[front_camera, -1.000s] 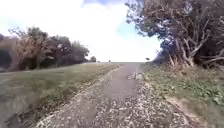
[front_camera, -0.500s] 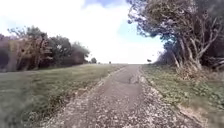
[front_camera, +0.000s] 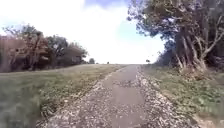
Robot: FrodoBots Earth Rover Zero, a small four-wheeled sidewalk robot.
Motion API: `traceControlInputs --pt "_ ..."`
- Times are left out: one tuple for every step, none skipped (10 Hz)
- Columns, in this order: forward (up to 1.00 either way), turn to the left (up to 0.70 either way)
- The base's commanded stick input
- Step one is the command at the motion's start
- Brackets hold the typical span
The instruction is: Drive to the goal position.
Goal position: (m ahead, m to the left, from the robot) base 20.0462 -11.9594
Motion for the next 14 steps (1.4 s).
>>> traceControlInputs --pt "0.85 -0.3" --pt "0.85 -0.3" --pt "0.85 -0.07" --pt "0.85 -0.02" --pt "0.85 0.0" --pt "0.85 0.0" --pt "0.85 0.0" --pt "0.85 0.0" --pt "0.85 0.0" --pt "0.85 0.0" --pt "0.85 0.0" --pt "0.85 0.0" --pt "0.85 0.0" --pt "0.85 0.0"
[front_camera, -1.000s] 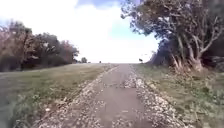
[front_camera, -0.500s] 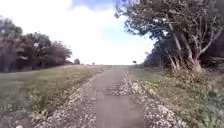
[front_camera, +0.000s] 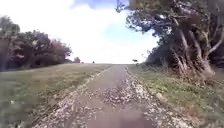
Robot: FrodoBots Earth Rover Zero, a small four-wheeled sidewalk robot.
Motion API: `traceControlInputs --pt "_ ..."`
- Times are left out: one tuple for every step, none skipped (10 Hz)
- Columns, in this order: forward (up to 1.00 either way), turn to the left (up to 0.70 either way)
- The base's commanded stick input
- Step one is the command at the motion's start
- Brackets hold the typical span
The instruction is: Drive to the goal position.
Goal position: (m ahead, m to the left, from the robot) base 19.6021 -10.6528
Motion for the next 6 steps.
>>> traceControlInputs --pt "0.85 0.0" --pt "0.85 -0.13" --pt "0.85 -0.18" --pt "0.85 -0.23" --pt "0.85 -0.29" --pt "0.85 -0.29"
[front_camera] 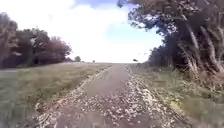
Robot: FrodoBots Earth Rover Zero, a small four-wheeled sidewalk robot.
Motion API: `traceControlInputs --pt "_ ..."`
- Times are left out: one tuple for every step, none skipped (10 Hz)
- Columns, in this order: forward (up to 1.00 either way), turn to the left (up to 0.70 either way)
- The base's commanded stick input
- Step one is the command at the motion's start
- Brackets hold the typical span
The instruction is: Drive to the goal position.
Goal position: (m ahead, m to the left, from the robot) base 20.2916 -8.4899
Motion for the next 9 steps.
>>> traceControlInputs --pt "0.85 -0.29" --pt "0.85 -0.29" --pt "0.85 -0.25" --pt "0.85 -0.17" --pt "0.85 -0.09" --pt "0.85 0.0" --pt "0.85 0.0" --pt "0.85 0.0" --pt "0.85 0.0"
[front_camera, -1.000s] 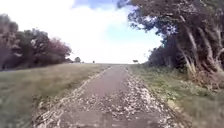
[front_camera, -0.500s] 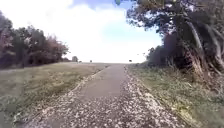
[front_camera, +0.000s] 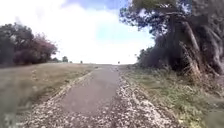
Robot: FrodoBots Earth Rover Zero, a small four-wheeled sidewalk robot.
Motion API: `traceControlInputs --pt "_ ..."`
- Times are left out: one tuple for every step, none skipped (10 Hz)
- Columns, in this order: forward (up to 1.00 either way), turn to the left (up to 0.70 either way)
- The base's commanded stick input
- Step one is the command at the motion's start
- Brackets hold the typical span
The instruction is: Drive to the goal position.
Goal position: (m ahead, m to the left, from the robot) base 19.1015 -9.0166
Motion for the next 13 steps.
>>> traceControlInputs --pt "0.85 0.0" --pt "0.85 0.0" --pt "0.85 0.0" --pt "0.85 0.0" --pt "0.85 0.0" --pt "0.85 0.0" --pt "0.85 0.0" --pt "0.85 0.0" --pt "0.85 0.12" --pt "0.85 0.26" --pt "0.85 0.23" --pt "0.85 0.12" --pt "0.85 0.0"
